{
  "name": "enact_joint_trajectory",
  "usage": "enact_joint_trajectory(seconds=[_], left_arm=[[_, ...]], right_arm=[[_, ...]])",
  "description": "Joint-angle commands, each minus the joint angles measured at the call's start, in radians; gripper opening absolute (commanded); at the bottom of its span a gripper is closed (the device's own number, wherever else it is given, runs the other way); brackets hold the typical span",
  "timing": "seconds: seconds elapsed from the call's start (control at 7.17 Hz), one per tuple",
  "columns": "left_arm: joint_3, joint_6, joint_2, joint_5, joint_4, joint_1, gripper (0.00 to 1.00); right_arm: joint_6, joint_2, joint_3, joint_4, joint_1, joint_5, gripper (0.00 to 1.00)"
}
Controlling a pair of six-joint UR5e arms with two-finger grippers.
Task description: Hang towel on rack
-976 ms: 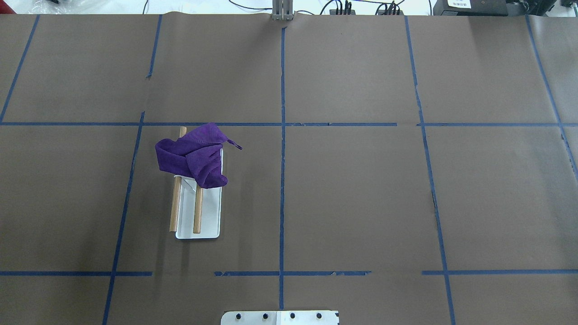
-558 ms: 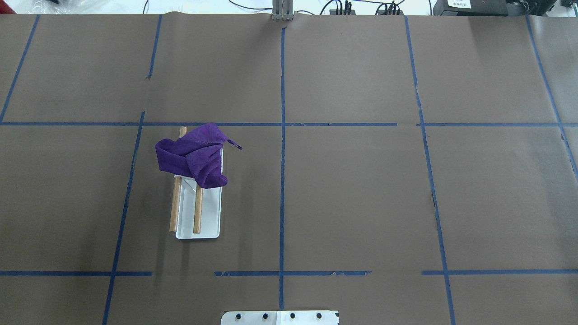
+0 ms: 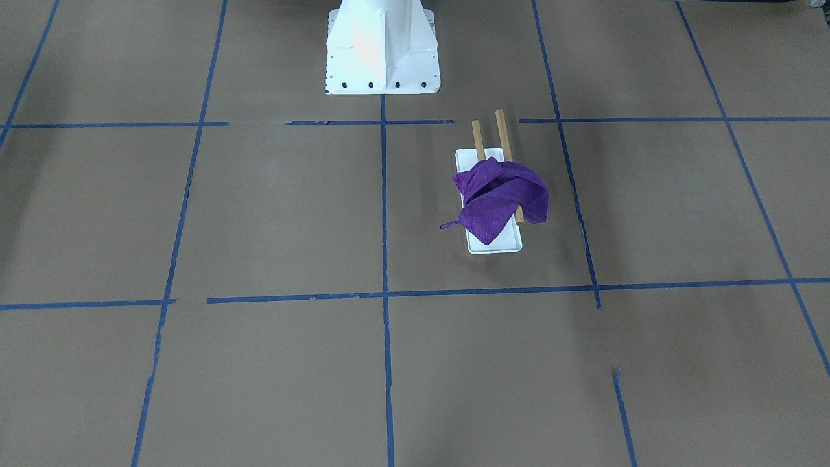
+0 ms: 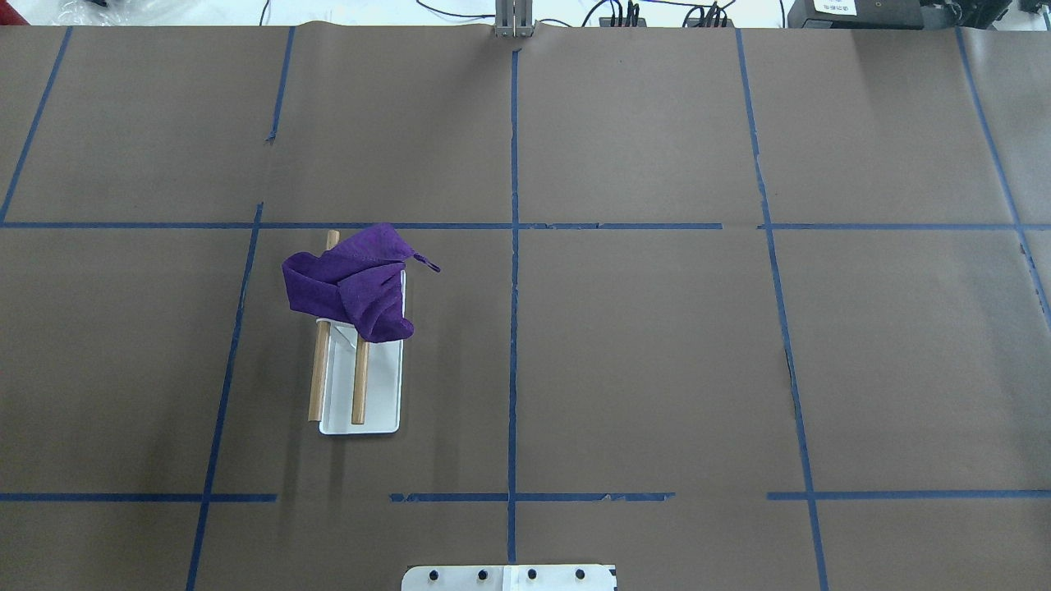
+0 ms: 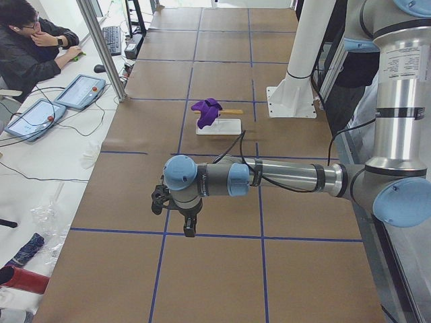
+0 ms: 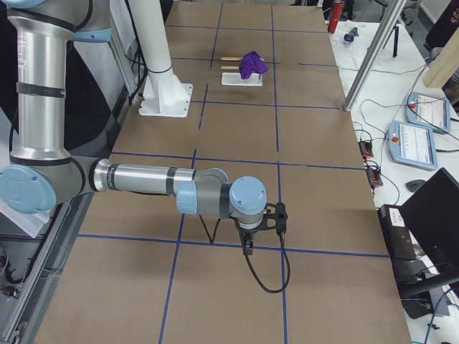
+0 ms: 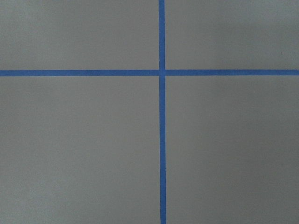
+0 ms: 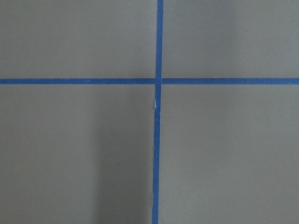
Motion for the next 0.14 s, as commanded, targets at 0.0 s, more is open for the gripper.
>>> enact_joint_trajectory(seconds=[0.0], left_arm=[[-0.001,0.000,-0.001,0.000,0.000,0.000,1.00]], right_arm=[[0.000,-0.001,-0.001,0.000,0.000,0.001,1.00]])
